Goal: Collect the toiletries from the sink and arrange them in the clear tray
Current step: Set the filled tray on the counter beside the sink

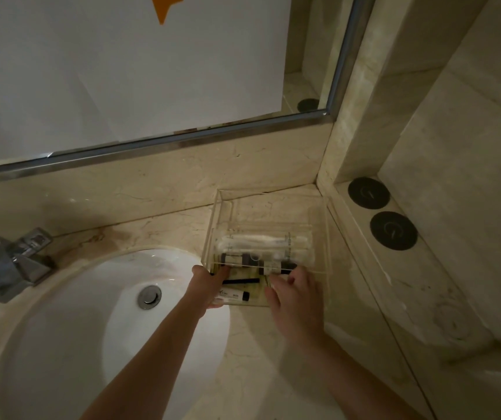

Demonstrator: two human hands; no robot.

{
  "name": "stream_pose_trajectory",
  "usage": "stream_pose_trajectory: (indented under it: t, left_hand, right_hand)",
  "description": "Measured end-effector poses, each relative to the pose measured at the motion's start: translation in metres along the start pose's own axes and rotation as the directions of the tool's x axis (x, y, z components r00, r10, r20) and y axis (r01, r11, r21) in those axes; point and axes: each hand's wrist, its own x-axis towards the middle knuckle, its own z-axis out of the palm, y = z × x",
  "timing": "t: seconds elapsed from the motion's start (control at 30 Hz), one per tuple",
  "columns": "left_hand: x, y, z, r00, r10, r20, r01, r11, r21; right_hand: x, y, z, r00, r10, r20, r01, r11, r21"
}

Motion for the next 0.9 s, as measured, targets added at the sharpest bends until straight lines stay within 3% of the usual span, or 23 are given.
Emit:
stream_pose_trajectory:
  t: [0.43,0.57,0.73,0.9]
  left_hand:
    - [0.003,-0.006,0.0,0.995,-0.095,0.029,0.097,0.991,-0.093]
    - [0.004,-0.012,-0.002,0.993,-0.095,0.07,0.106,0.979,-0.172]
    - [0.005,-0.008,0.004,0.996,-0.084,-0.008,0.081,0.981,-0.178]
    - [0.011,-0.004,0.007,0.995,-0.09,-0.038,0.082,0.982,-0.168]
  right_hand:
    - [0.009,0.004,-0.003,1.0,0.03,0.01,-0.03,0.999,0.012]
    - [0.002,0.018,-0.011,0.993,-0.093,0.069,0.093,0.996,0.004]
    - [0.002,0.027,-0.011,0.97,-0.208,0.125,0.22,0.971,-0.09]
    - [0.007,0.029,-0.007,0.974,-0.203,0.099,0.216,0.966,-0.141]
